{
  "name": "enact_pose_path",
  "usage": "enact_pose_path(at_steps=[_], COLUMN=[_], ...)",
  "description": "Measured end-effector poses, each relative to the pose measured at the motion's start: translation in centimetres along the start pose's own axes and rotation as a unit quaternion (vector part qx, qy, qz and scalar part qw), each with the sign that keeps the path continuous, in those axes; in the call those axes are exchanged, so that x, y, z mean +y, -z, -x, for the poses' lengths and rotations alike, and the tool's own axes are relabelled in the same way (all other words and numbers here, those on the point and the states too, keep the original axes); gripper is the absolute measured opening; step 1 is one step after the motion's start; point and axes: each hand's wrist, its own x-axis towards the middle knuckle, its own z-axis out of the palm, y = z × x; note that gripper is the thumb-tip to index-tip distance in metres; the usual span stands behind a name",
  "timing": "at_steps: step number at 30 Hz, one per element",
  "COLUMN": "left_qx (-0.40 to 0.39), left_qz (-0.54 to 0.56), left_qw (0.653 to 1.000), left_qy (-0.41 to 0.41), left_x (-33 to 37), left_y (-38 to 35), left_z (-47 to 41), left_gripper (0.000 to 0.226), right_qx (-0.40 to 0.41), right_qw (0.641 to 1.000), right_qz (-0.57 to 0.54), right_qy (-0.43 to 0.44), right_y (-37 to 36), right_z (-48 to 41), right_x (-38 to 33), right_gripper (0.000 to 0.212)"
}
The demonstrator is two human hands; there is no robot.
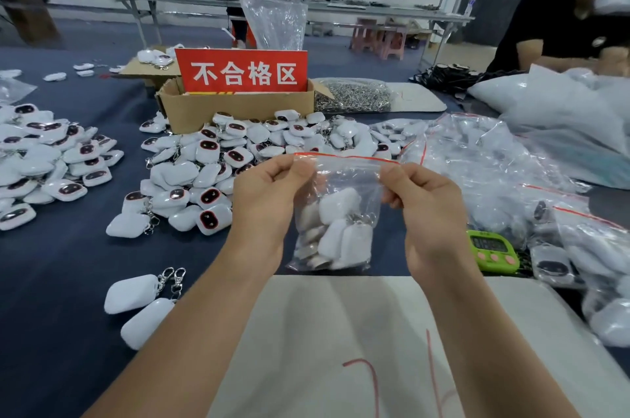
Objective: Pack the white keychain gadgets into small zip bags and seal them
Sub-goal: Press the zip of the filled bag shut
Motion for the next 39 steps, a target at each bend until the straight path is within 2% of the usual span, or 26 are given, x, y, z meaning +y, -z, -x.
enact_pose_path(at_steps=[3, 7, 17, 21, 25, 28, 31, 36, 39], left_qx=[-0.005, 0.002, 0.048, 0.052, 0.019, -0.016, -0.014, -0.050, -0.050], left_qz=[0.011, 0.018, 0.013, 0.007, -0.012, -0.020, -0.012, 0.008, 0.004], left_qw=[1.000, 1.000, 0.998, 0.998, 0.998, 0.997, 0.998, 0.997, 0.998], left_qy=[0.006, 0.004, -0.035, -0.039, -0.057, -0.067, -0.065, -0.055, -0.048], left_x=[-0.8, -1.1, -1.6, -1.7, -1.9, -2.0, -2.0, -1.6, -1.7], left_y=[0.1, 0.7, 0.7, 0.5, 0.6, 0.3, 0.3, 0.2, 0.0], left_z=[-0.1, 0.0, 1.7, 1.8, 1.9, 2.4, 2.4, 2.7, 2.9], left_gripper=[0.005, 0.005, 0.010, 0.016, 0.025, 0.024, 0.023, 0.006, 0.007], right_qx=[-0.002, -0.010, -0.022, -0.031, -0.034, -0.067, -0.067, -0.072, -0.081], right_qw=[1.000, 0.999, 0.999, 0.999, 0.999, 0.997, 0.997, 0.997, 0.995], right_qz=[0.013, 0.016, -0.001, -0.038, -0.018, -0.030, -0.034, -0.023, -0.027], right_qy=[0.022, 0.030, 0.041, 0.025, 0.037, 0.027, 0.023, 0.035, 0.044], right_y=[0.6, 0.3, 1.1, 0.8, 0.8, 0.4, 0.2, 0.0, -0.3], right_z=[0.4, 0.9, 1.6, 1.9, 1.9, 2.2, 2.4, 2.5, 2.5], right_x=[0.9, 1.1, 1.1, 0.9, 1.2, 1.3, 1.5, 1.5, 1.7], right_gripper=[0.032, 0.021, 0.027, 0.021, 0.026, 0.014, 0.014, 0.008, 0.011])
